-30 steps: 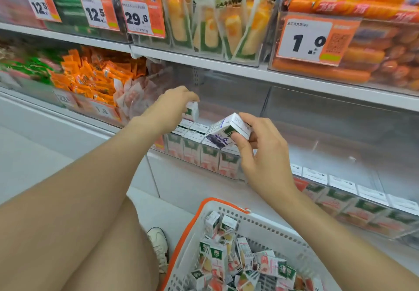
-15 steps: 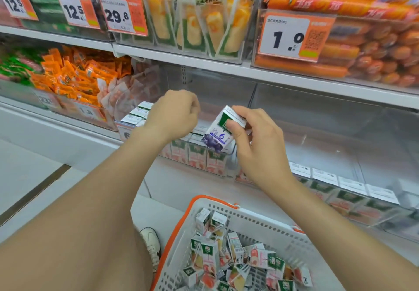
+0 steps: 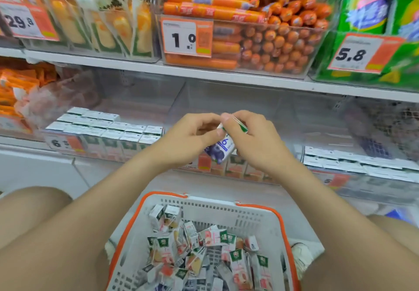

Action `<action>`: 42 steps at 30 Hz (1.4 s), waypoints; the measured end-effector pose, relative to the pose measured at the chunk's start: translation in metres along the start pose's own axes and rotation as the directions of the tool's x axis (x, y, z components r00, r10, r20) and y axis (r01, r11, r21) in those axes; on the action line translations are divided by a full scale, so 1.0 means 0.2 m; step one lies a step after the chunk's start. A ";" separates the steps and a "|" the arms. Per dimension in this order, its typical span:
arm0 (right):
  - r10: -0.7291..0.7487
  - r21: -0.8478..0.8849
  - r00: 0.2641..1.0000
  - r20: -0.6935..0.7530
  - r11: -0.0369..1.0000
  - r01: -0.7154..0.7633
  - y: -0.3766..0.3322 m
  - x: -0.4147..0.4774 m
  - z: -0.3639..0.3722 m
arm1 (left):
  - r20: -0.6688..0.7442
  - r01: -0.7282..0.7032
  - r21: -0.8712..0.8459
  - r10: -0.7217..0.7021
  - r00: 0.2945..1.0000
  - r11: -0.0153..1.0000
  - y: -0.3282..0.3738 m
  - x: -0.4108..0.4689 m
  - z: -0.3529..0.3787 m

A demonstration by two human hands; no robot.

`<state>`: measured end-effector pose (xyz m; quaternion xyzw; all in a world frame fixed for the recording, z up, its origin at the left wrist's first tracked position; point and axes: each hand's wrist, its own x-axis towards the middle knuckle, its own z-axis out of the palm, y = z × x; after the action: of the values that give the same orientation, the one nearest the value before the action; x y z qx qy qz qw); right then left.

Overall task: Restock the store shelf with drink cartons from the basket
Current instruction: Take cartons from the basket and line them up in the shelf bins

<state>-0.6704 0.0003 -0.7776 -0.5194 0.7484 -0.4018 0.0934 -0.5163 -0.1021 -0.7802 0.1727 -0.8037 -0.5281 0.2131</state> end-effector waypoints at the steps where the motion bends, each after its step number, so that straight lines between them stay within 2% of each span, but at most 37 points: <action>1: 0.005 -0.057 1.000 -0.015 0.998 -0.006 0.03 -0.01 -0.06 | 0.019 -0.027 -0.003 0.027 0.999 1.000 0.01 0.03 0.06; 3: 0.030 -0.137 0.995 -0.091 0.990 -0.042 0.10 -0.03 -0.19 | 0.013 -0.090 0.047 0.089 0.996 0.995 0.05 0.10 0.19; 5: 0.054 -0.210 0.984 -0.171 0.974 -0.090 0.17 -0.04 -0.31 | -0.075 -0.138 0.246 0.161 0.984 0.959 0.08 0.18 0.31; 7: 0.074 -0.269 0.966 -0.248 0.953 -0.142 0.24 -0.06 -0.42 | -0.186 -0.156 0.462 0.267 0.946 0.873 0.11 0.26 0.43; 9: 0.073 -0.297 0.943 -0.325 0.939 -0.175 0.31 -0.09 -0.53 | -0.220 -0.171 0.507 0.318 0.922 0.845 0.15 0.34 0.53; 12: 0.033 -0.317 0.917 -0.399 0.933 -0.171 0.41 -0.13 -0.66 | -0.191 -0.179 0.533 0.323 0.927 0.827 0.14 0.44 0.70; 14: 0.017 -0.363 0.935 -0.353 0.919 -0.154 0.50 -0.15 -0.72 | -0.143 -0.178 0.551 0.302 0.942 0.816 0.11 0.48 0.80; 19: 0.123 -0.430 0.977 -0.173 0.883 -0.188 0.79 -0.06 -0.73 | -0.012 -0.108 0.597 0.143 0.990 0.795 -0.01 0.52 0.93; 21: 0.078 -0.457 0.986 -0.148 0.879 -0.139 0.89 -0.03 -0.70 | 0.022 -0.102 0.604 0.111 0.994 0.790 -0.06 0.51 0.95; 24: 0.009 -0.510 0.994 -0.113 0.857 -0.066 0.98 0.04 -0.61 | 0.019 -0.120 0.605 0.136 0.990 0.787 -0.11 0.51 0.96; 28: 0.082 -0.451 0.996 0.033 0.891 -0.058 1.02 0.13 -0.53 | -0.004 -0.105 0.636 0.140 0.990 0.764 -0.14 0.51 0.96; 33: 0.166 -0.350 0.965 0.202 0.933 -0.088 1.03 0.21 -0.58 | 0.038 -0.115 0.637 0.118 0.992 0.762 -0.15 0.52 0.96; 35: 0.202 -0.366 0.945 0.259 0.925 -0.097 1.02 0.21 -0.56 | 0.048 -0.129 0.640 0.129 0.991 0.757 -0.16 0.53 0.95; 39: 0.231 -0.434 0.947 0.225 0.894 -0.115 0.98 0.16 -0.50 | 0.012 -0.115 0.676 0.145 0.989 0.728 -0.17 0.52 0.96; 42: 0.171 -0.420 0.984 0.056 0.898 -0.132 0.93 0.10 -0.48 | -0.010 -0.098 0.616 0.133 0.991 0.781 -0.16 0.50 0.93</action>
<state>-0.8628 0.0580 -0.8390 -0.4853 0.8496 -0.2010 0.0464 -0.6972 -0.0207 -0.8591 0.1970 -0.9347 -0.2193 0.1984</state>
